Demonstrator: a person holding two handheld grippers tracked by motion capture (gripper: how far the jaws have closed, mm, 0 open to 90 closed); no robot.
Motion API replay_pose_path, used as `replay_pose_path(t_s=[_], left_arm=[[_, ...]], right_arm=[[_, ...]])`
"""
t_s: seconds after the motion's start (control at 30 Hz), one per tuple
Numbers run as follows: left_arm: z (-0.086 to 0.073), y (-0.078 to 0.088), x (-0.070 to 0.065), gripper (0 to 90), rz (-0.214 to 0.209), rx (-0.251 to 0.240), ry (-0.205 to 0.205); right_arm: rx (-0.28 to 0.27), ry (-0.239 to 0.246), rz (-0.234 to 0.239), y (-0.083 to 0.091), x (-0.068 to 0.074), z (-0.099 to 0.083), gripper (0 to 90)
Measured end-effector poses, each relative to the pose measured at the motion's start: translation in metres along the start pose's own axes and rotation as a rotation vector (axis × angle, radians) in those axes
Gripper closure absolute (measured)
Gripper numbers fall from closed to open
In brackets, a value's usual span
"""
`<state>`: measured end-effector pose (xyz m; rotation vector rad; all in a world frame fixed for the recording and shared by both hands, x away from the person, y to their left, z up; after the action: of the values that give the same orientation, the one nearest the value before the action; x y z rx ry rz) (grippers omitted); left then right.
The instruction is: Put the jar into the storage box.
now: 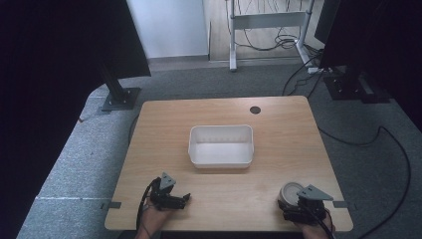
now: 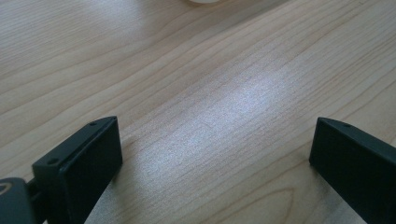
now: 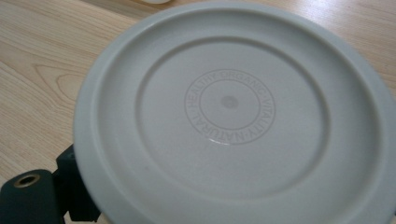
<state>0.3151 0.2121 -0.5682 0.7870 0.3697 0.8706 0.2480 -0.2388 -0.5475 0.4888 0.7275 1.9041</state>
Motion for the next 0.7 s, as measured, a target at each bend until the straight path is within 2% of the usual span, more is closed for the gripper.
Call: replay_pose_path(t_s=[0.23, 0.7], left_arm=[[0.0, 0.0, 0.0, 2.0, 0.0, 0.0, 0.0], [0.0, 0.0, 0.0, 2.1, 0.0, 0.0, 0.0]], right_arm=[[0.006, -0.013, -0.009, -0.0001, 0.0026, 0.0012, 9.2], [-0.002, 0.005, -0.006, -0.0019, 0.0082, 0.0101, 9.2]])
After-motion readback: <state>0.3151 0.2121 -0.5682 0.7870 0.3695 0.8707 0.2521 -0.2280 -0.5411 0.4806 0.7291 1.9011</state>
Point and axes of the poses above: each handheld gripper's, and its own axes: y roughly backward along the jaws, z roughly out of its top, x roughly to its left, the point moved 2 cm from there along -y, roughly forward along the jaws, and after that the axes turned 3 degrees about x, right-handed, at the moved point
